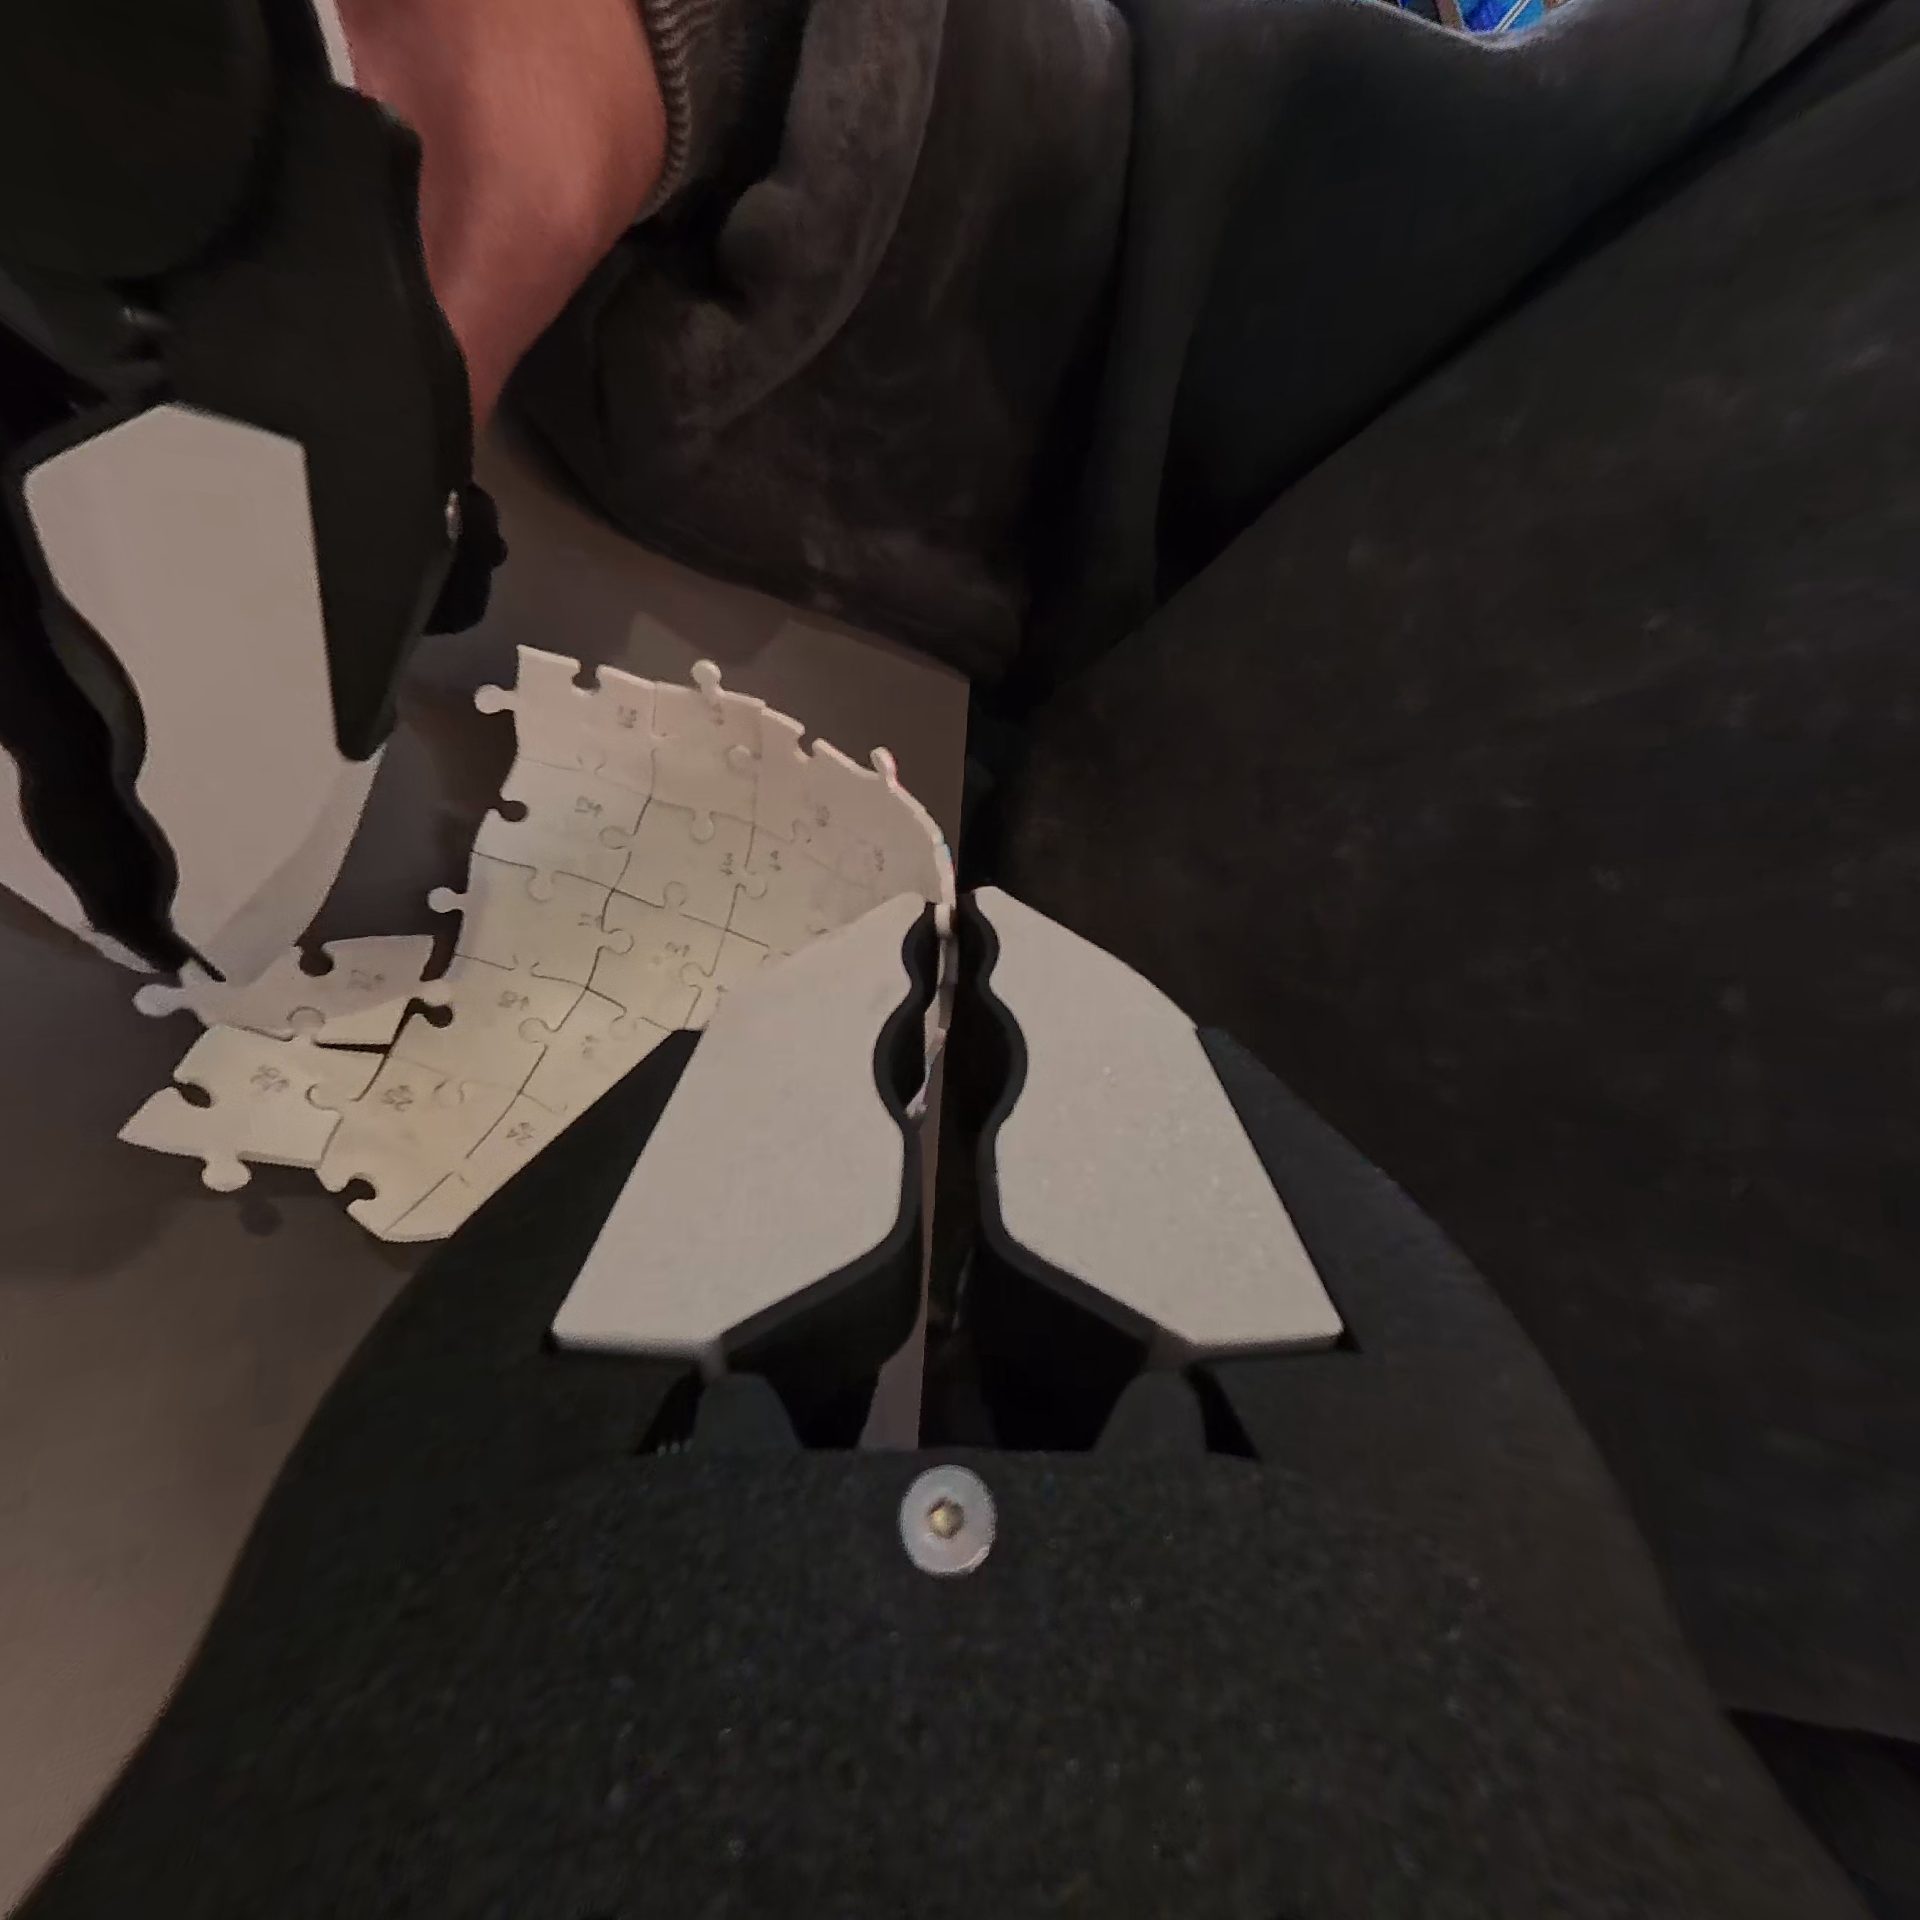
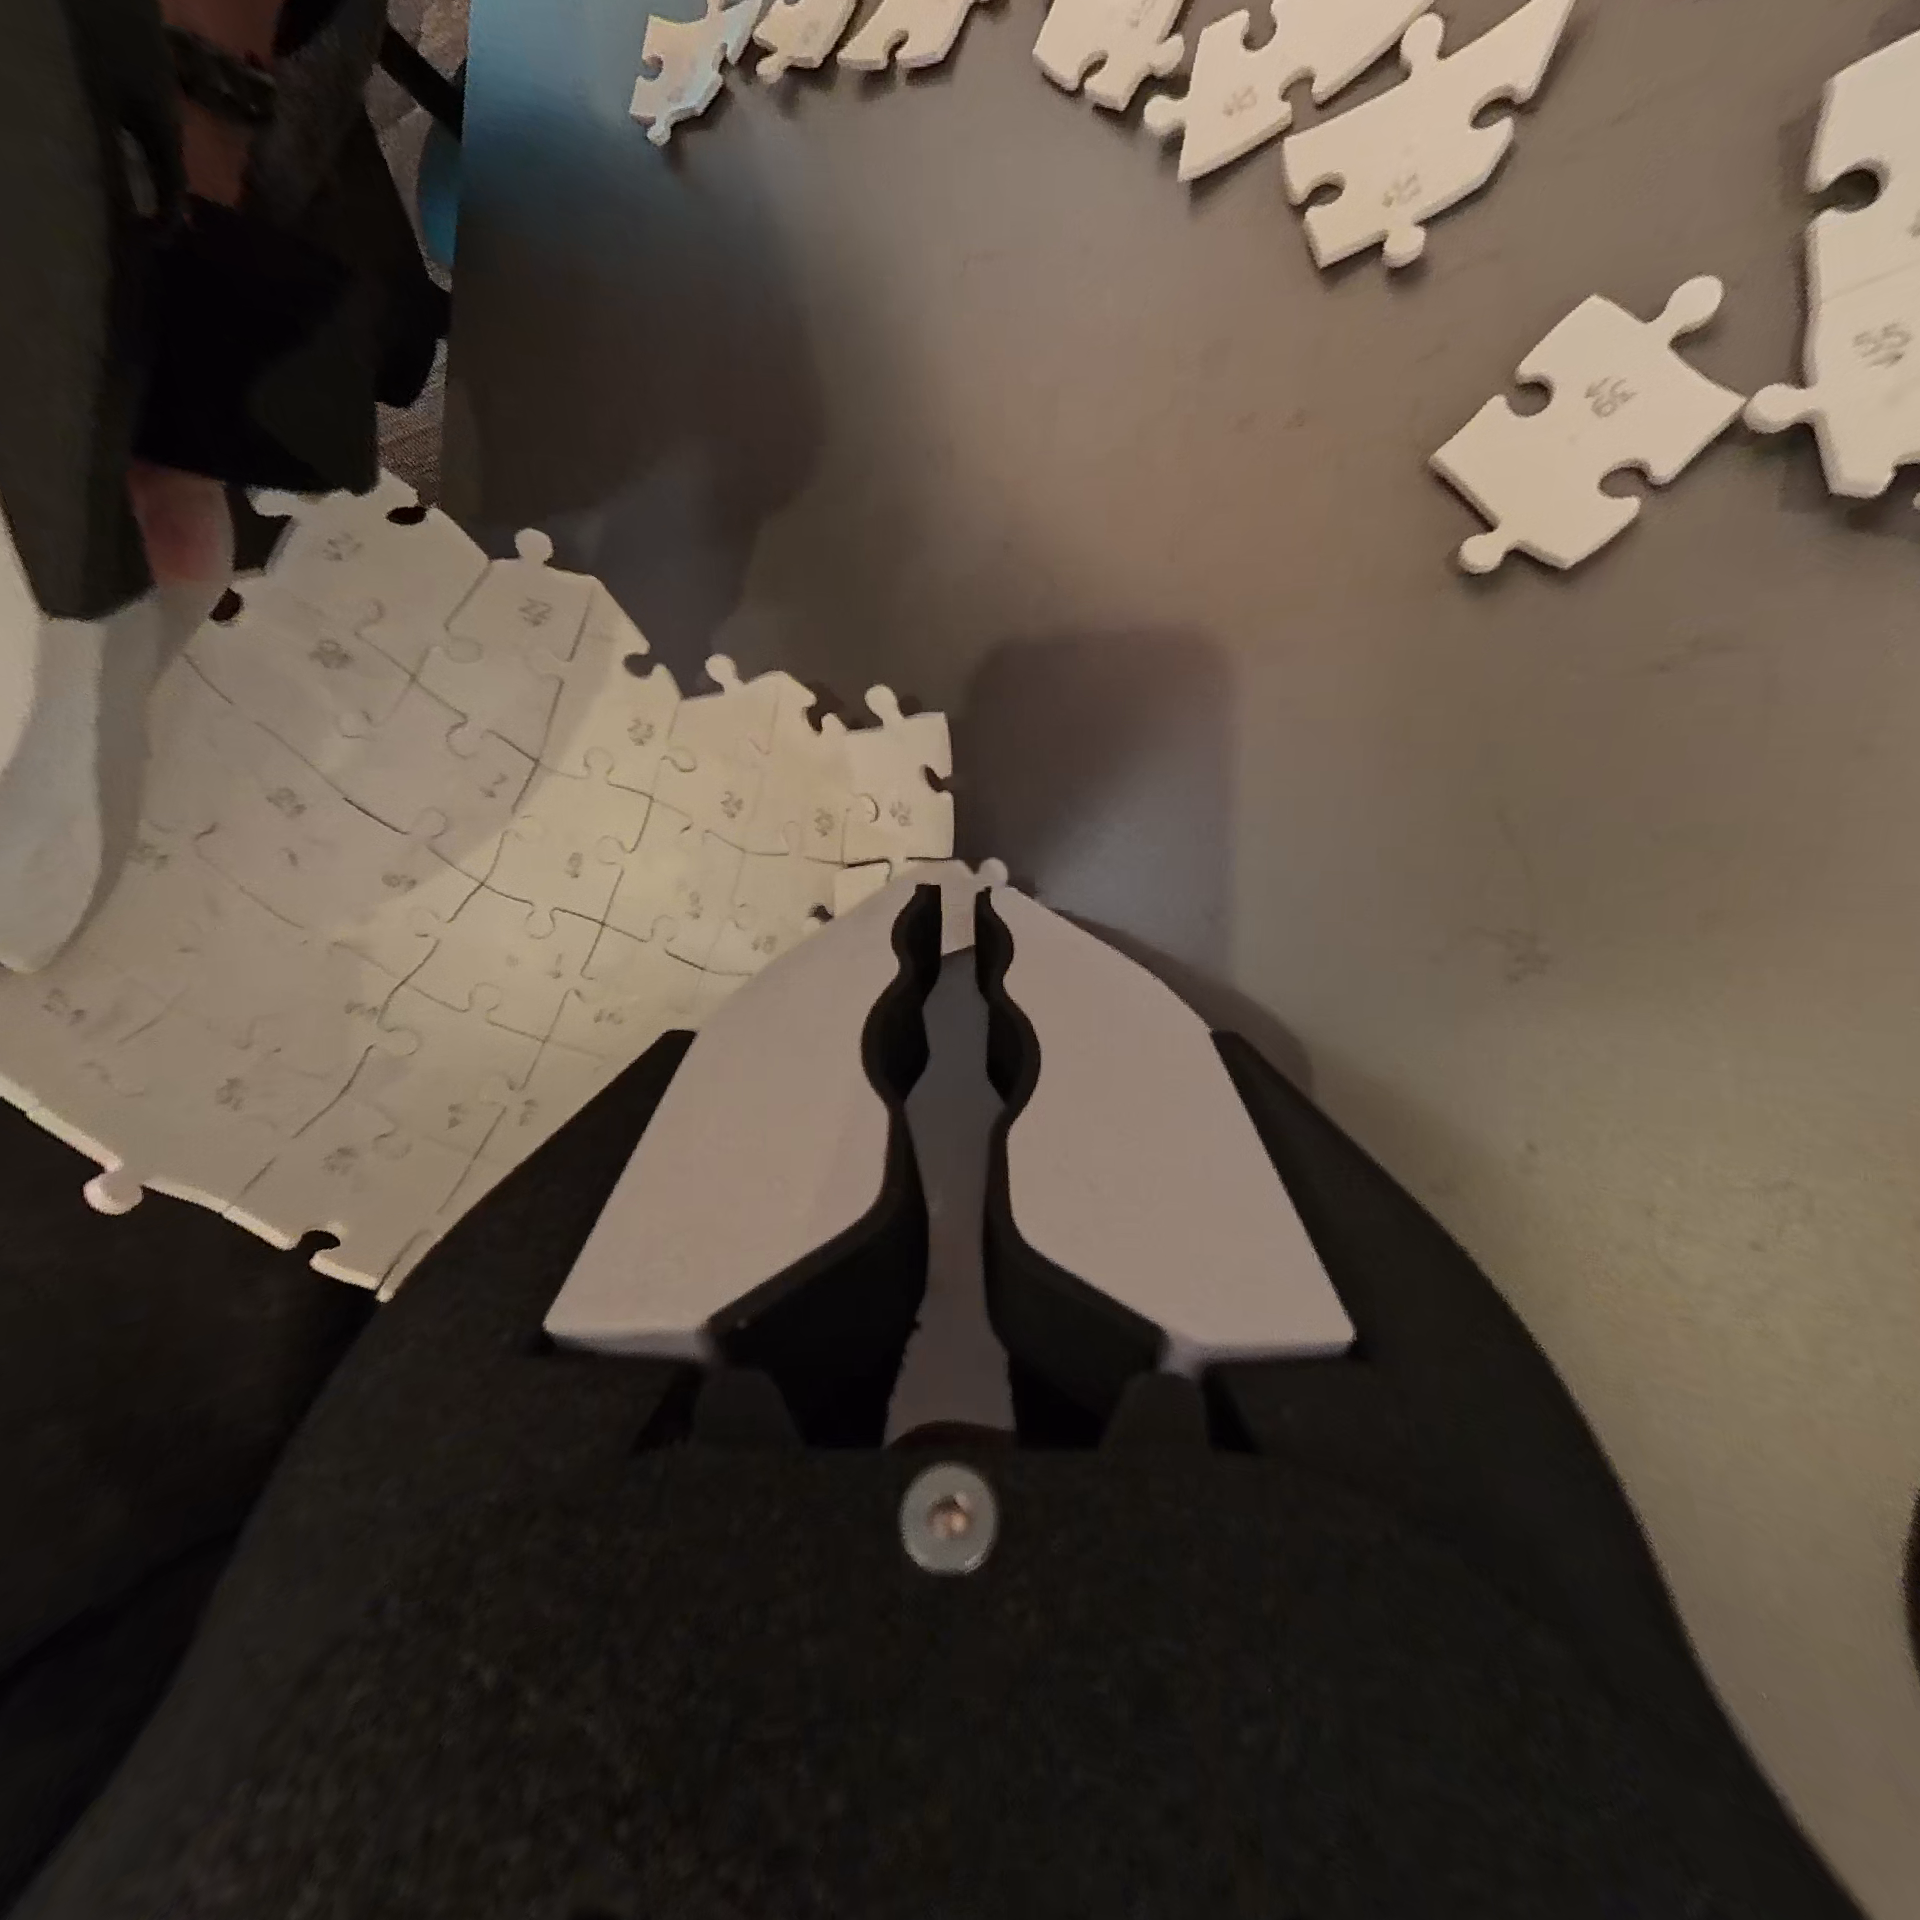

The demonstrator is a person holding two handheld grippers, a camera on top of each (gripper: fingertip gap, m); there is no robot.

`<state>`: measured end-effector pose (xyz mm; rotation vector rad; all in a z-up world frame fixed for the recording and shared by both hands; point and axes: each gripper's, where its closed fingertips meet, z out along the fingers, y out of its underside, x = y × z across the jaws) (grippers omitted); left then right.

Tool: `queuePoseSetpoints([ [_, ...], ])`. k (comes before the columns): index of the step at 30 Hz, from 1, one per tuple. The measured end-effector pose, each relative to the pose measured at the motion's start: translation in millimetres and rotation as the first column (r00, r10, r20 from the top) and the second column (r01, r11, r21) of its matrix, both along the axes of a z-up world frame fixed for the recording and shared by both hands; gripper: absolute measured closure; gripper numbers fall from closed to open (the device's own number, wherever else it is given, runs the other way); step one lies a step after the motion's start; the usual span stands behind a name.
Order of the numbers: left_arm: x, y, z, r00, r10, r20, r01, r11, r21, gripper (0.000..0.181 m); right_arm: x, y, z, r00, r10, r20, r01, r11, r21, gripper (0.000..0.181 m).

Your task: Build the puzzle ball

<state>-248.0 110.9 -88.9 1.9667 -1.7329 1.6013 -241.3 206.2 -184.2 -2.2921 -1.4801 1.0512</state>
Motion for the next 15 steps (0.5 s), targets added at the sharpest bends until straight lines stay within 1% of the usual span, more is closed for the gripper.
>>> queuePoseSetpoints([
  [6, 2.1, 2.8, 0.0, 1.0, 0.015, -0.014, -0.015, 0.999, -0.028, 0.179, 3.2, -0.9, 6.2, 1.0, -0.009, -0.026, 0.009, 1.0, -0.006, 0.175],
  [8, 3.4, 3.1, 0.1, 1.0, 0.019, -0.024, -0.02, 0.999, -0.031, 0.179, 3.4, -6.1, 14.0, 0.998, 0.013, -0.055, -0.014, 1.0, -0.018, 0.181],
  [9, 4.2, 3.4, 0.2, 0.999, 0.024, -0.033, -0.025, 0.999, -0.039, 0.179, 2.4, -10.2, 17.2, 0.997, 0.033, -0.064, -0.034, 0.999, -0.025, 0.181],
  [12, 5.4, 3.9, 0.5, 0.998, 0.026, -0.051, -0.029, 0.999, -0.046, 0.178, -1.1, -16.6, 11.6, 0.996, 0.09, -0.006, -0.09, 0.996, 0.001, 0.181],
  [15, 7.3, 4.1, 1.3, 0.998, 0.028, -0.065, -0.033, 0.997, -0.07, 0.178, -3.3, -21.6, 1.8, 0.987, 0.152, 0.057, -0.152, 0.988, -0.007, 0.181],
])
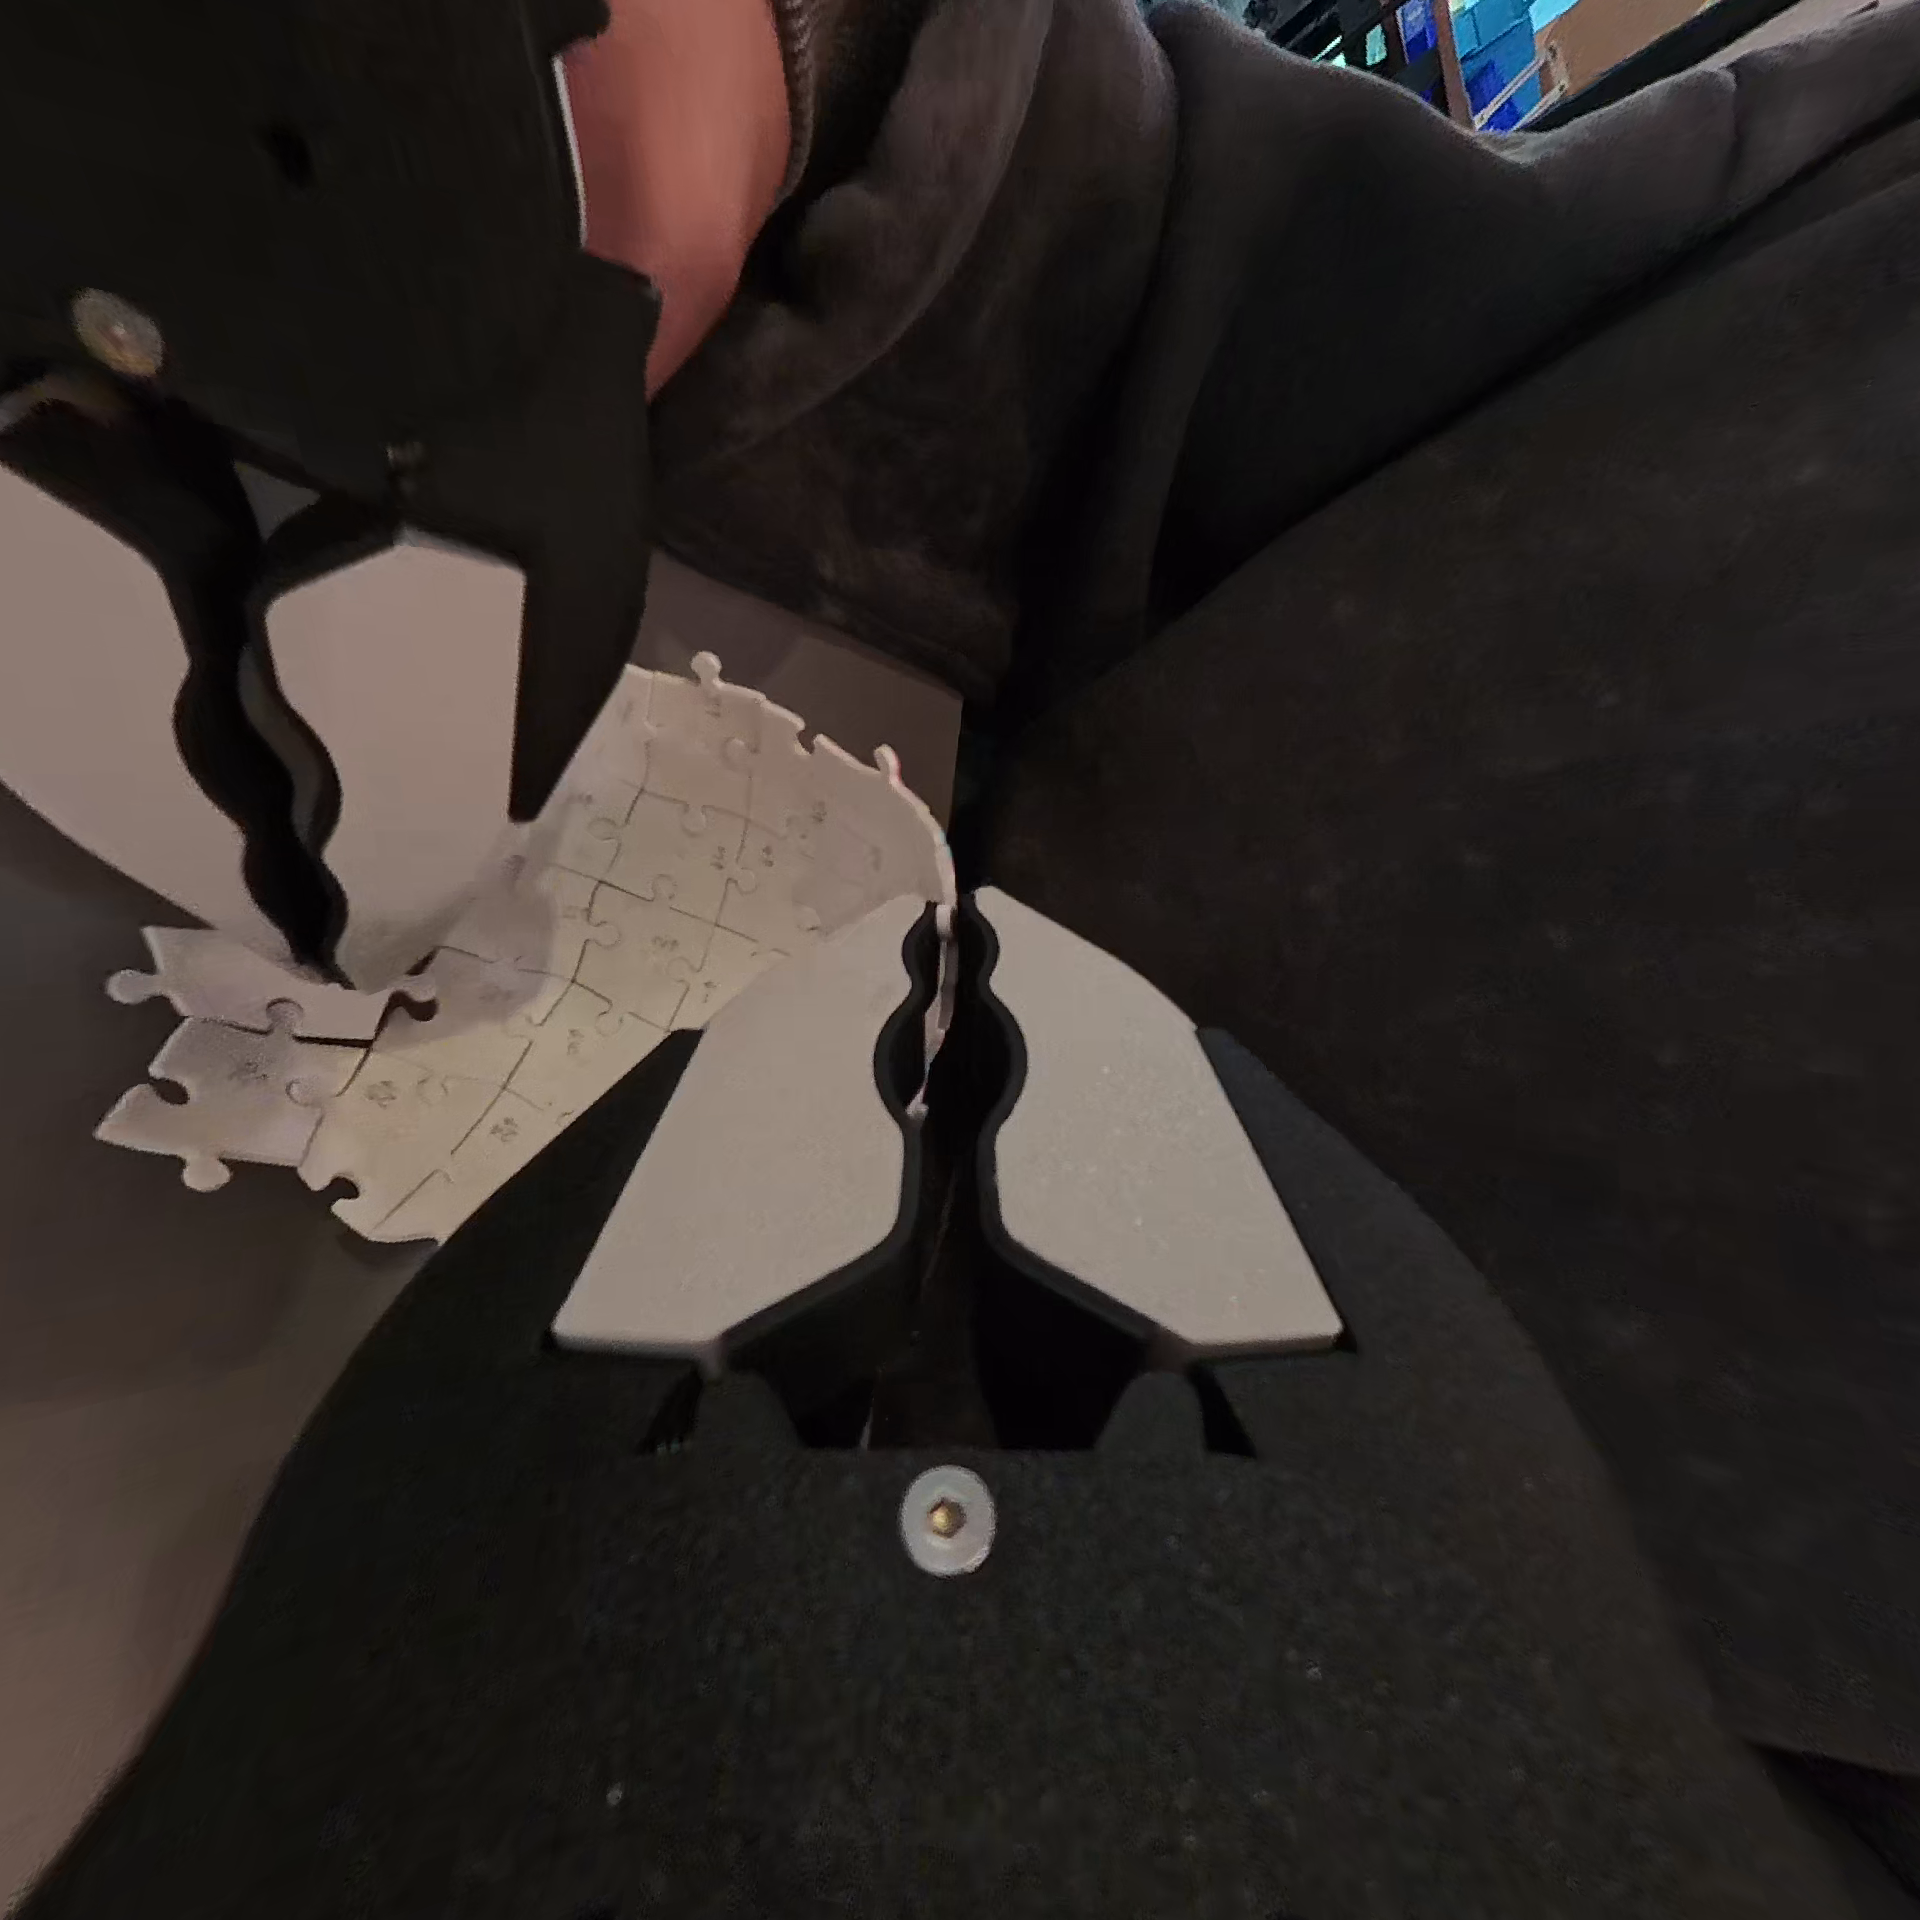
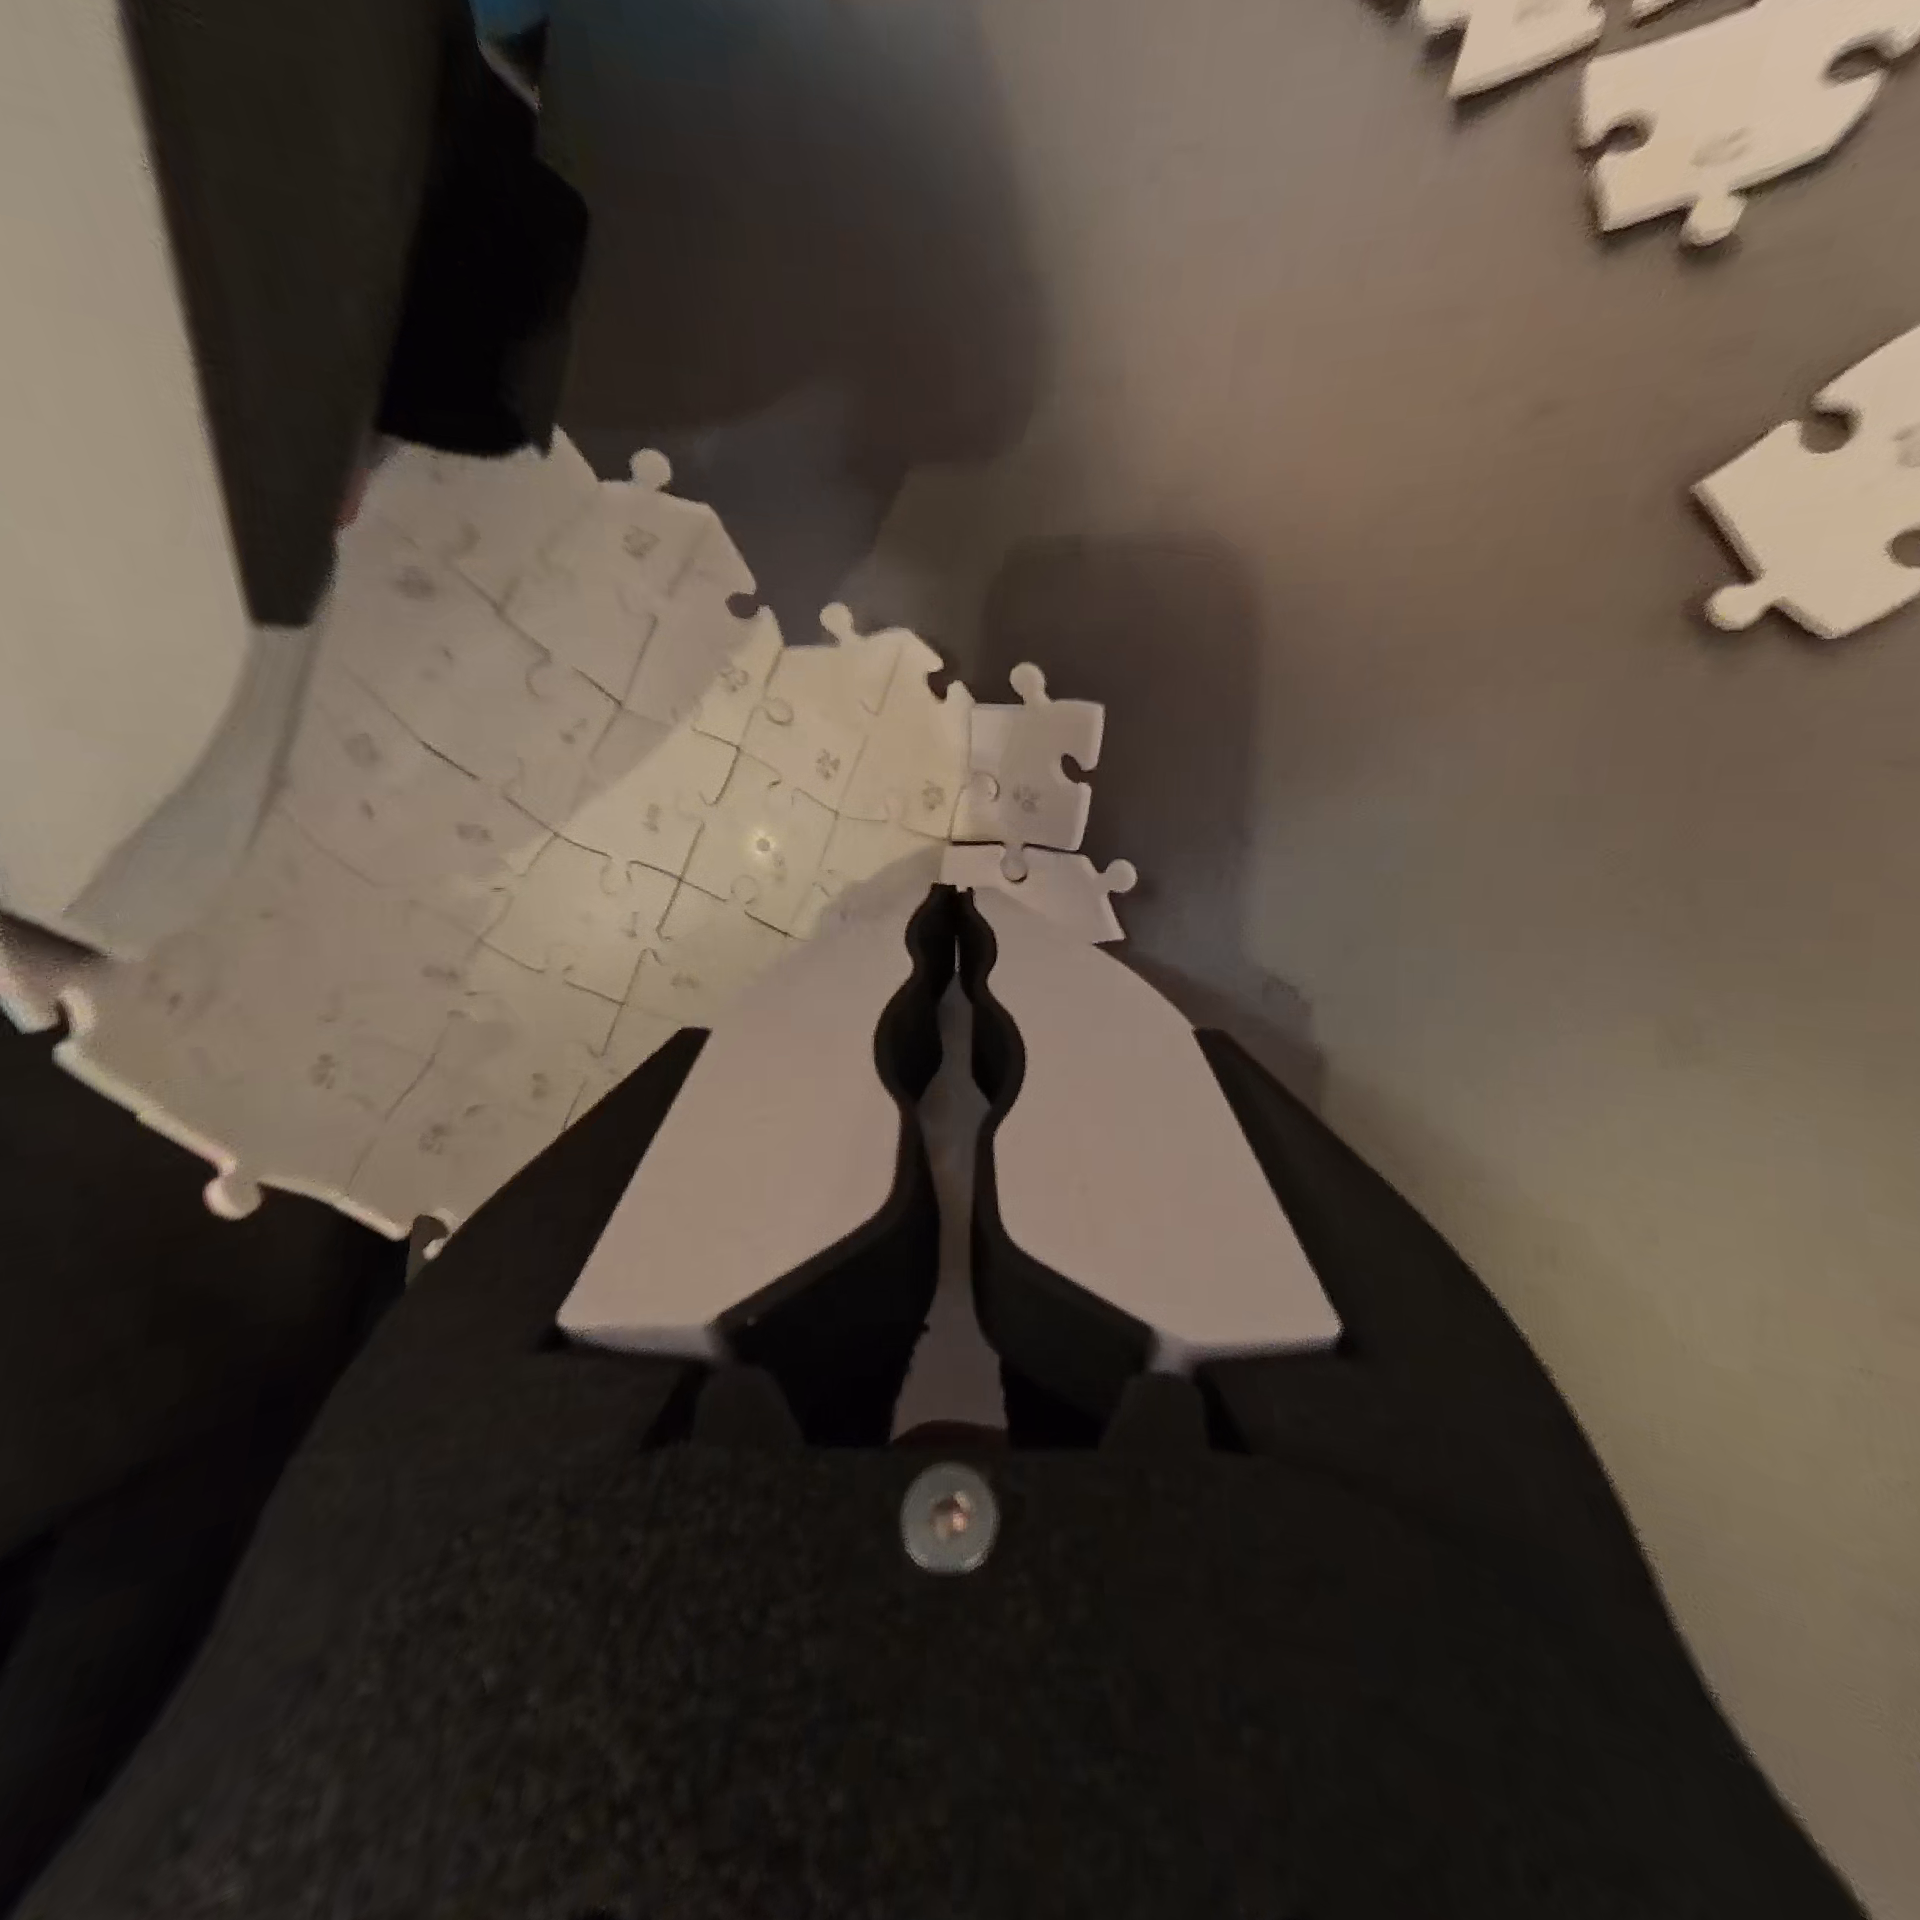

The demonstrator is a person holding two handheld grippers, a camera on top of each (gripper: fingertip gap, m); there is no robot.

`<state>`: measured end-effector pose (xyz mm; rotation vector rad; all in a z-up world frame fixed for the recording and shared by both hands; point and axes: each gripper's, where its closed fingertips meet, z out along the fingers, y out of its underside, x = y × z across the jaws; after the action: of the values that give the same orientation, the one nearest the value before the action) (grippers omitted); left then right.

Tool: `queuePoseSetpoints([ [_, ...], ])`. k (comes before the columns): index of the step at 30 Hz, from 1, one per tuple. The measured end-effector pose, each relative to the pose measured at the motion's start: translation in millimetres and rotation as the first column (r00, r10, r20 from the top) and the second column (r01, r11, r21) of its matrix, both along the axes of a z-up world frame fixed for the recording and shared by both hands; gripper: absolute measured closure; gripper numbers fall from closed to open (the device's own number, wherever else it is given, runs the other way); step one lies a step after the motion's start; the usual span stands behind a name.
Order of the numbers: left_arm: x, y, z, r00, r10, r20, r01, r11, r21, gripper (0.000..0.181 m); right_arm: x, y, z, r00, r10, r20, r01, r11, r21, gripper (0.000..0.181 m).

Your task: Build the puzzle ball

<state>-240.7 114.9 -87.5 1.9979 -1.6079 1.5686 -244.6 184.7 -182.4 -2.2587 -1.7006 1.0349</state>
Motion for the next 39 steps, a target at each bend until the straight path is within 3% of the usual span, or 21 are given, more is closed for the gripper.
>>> queuePoseSetpoints([
  [11, 8.7, 4.3, 0.8, 0.999, 0.023, -0.043, -0.025, 0.998, -0.049, 0.179, 2.9, -7.3, -8.5, 0.99, 0.103, 0.092, -0.089, 0.985, -0.146, 0.181],
  [18, 13.4, 6.7, 1.9, 0.997, 0.036, -0.064, -0.041, 0.996, -0.081, 0.179, 4.2, -8.3, -9.2, 0.982, 0.132, 0.132, -0.114, 0.984, -0.137, 0.181],
  [23, 14.1, 8.2, 2.1, 0.997, 0.035, -0.073, -0.041, 0.995, -0.089, 0.179, 4.5, -8.3, -8.7, 0.983, 0.133, 0.124, -0.118, 0.985, -0.127, 0.181],
  [39, 19.1, 4.3, 1.4, 0.997, 0.037, -0.064, -0.042, 0.996, -0.082, 0.179, 6.3, -15.0, -7.2, 0.994, 0.086, 0.068, -0.062, 0.953, -0.297, 0.181],
])
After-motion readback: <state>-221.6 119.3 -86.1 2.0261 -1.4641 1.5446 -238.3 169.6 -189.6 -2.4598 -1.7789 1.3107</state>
